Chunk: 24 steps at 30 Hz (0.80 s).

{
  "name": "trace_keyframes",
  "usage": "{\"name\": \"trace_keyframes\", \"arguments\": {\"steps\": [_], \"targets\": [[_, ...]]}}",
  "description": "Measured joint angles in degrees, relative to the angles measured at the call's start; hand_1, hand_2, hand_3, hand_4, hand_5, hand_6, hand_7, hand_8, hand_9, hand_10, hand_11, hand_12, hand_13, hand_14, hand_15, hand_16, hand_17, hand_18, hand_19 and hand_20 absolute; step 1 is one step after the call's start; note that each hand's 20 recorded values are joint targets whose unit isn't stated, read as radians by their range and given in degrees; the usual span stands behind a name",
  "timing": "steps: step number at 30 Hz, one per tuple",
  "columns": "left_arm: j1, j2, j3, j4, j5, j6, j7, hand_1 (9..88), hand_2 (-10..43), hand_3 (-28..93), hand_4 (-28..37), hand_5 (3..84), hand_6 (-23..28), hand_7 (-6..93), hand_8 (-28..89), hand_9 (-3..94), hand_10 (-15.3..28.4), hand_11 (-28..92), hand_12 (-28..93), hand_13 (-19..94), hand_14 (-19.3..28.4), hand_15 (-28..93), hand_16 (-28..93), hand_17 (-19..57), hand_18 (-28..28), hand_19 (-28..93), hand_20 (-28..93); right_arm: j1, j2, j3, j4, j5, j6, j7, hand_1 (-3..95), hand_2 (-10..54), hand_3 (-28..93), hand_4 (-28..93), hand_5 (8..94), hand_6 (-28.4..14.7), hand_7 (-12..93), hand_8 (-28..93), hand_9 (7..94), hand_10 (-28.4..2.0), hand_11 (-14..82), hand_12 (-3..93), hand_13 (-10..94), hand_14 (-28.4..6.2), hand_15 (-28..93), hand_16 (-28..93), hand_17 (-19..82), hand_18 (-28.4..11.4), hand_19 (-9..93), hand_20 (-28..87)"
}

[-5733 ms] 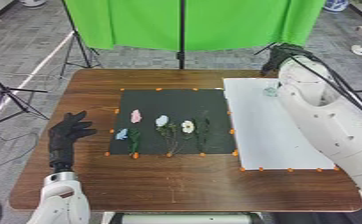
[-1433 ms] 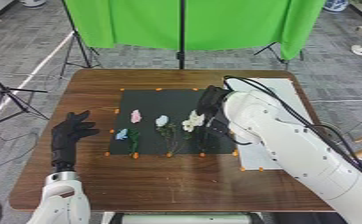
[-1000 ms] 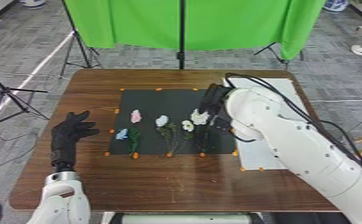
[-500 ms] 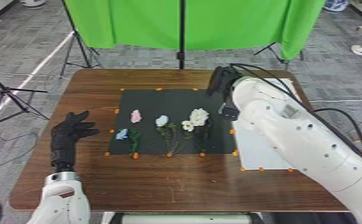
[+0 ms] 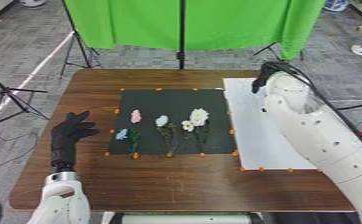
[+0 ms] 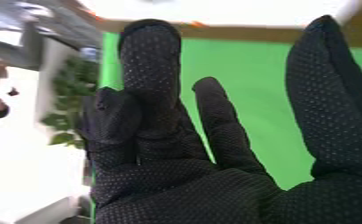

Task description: Arrange flowers

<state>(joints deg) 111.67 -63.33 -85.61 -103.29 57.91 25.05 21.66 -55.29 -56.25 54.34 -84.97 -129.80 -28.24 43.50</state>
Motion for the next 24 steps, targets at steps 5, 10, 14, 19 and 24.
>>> {"name": "trace_keyframes", "arguments": {"steps": [5,10,14,19,24], "targets": [[-0.06,-0.01,0.04,0.03,0.00,-0.25,0.00,23.0,17.3,60,-28.0,59.7,8.2,7.7,-4,64.1,17.9,23,14,63,21.3,39,-3,23.4,25.9,73,8,-2.73,-0.54,1.56,3.74,-2.68,0.39,-0.07,35.4,-9.5,68,-18,36.2,-3.3,10,-7,39.9,-21.8,4.2,17.7,70,-11.3,64,29,44,-21.3,88,50],[-0.39,0.01,0.30,0.15,0.00,-0.79,0.00,22.9,17.3,60,-27.9,59.7,8.2,7.8,-4,64.0,17.9,23,14,63,21.3,39,-3,23.4,26.0,73,8,-3.57,-1.78,2.24,6.50,-3.59,1.68,-0.35,36.0,-9.5,69,-18,36.1,-3.3,11,-7,40.3,-21.6,4.6,17.7,70,-11.2,64,28,44,-21.2,88,50],[-0.54,0.01,0.41,0.21,0.00,-0.91,0.00,22.9,17.3,60,-27.8,59.7,8.2,7.8,-4,64.0,17.9,23,14,63,21.4,39,-3,23.4,26.0,73,8,-3.51,-2.39,2.33,6.89,-4.36,2.45,-0.37,36.2,-9.5,69,-18,36.7,-3.5,12,-7,40.7,-21.5,5.0,17.7,70,-11.2,65,28,44,-21.1,88,51],[-0.53,0.00,0.38,0.20,0.00,-0.90,-0.01,22.9,17.3,60,-27.8,59.7,8.2,7.8,-4,64.1,17.9,23,14,63,21.2,39,-3,23.4,26.0,73,8,-2.63,-2.37,1.25,6.89,-4.59,2.61,-0.13,37.1,-9.5,68,-17,39.2,-3.9,12,-7,43.9,-21.1,6.6,17.9,71,-10.7,64,28,44,-21.4,89,51],[-0.52,-0.02,0.35,0.20,0.00,-0.86,0.00,23.0,17.3,60,-27.8,59.7,8.3,7.6,-4,64.0,17.9,23,14,63,21.3,39,-3,23.4,25.9,73,8,-0.81,-2.21,-1.08,7.09,-5.58,3.07,0.56,37.7,-9.5,66,-17,41.0,-3.9,12,-7,46.3,-20.9,7.4,17.8,73,-10.4,64,28,45,-21.6,90,50]]}}
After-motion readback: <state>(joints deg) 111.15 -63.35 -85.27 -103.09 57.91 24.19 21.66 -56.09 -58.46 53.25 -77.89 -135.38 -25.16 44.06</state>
